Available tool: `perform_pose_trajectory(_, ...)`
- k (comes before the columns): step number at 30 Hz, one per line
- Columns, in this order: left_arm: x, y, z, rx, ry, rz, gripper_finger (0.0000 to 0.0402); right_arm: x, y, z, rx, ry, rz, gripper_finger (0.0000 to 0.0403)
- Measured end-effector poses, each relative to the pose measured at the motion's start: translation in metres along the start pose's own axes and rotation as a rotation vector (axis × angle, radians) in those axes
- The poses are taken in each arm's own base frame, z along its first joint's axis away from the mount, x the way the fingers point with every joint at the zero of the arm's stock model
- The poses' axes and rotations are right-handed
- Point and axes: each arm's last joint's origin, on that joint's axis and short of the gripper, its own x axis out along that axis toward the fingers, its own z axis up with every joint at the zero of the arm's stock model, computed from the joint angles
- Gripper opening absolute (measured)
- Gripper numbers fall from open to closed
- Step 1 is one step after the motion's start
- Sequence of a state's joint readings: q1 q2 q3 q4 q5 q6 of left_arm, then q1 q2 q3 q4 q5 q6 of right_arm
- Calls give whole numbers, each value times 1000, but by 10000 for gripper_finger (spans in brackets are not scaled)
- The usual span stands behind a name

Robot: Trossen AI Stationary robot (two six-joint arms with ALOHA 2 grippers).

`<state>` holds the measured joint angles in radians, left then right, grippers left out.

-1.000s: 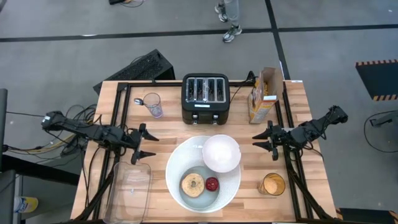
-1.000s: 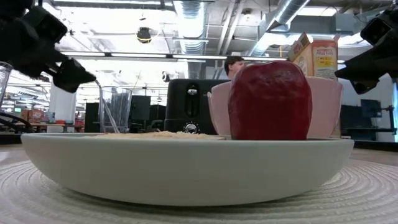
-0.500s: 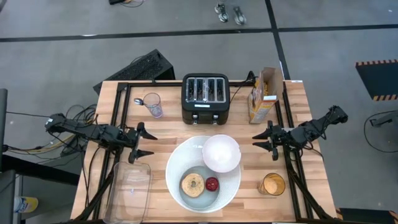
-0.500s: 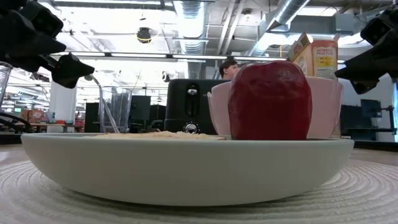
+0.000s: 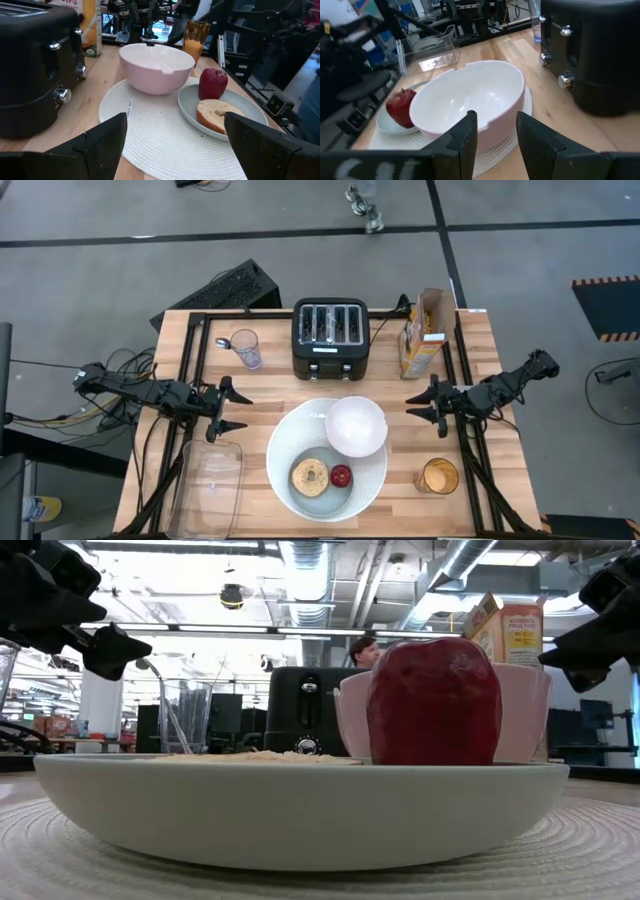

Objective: Arrange a breakfast setting

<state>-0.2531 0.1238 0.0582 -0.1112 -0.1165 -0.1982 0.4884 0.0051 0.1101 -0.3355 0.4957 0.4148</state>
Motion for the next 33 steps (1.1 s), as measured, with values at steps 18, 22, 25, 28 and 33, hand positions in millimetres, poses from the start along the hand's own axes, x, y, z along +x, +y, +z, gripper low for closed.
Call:
perform_pose_trajectory(18,0,0,0,0,1,0,320,-4,8,33,624,-281,193,159)
perform_pose_trajectory(22,0,0,0,0,1,0,320,-14,14,52,614,-397,328,159)
perform_pose_trajectory(25,0,0,0,0,1,0,320,-28,18,74,579,-457,367,159)
perform_pose_trajectory(28,0,0,0,0,1,0,320,-42,21,97,526,-497,382,159)
perform_pose_trajectory(33,0,0,0,0,1,0,320,-67,25,141,469,-520,350,159)
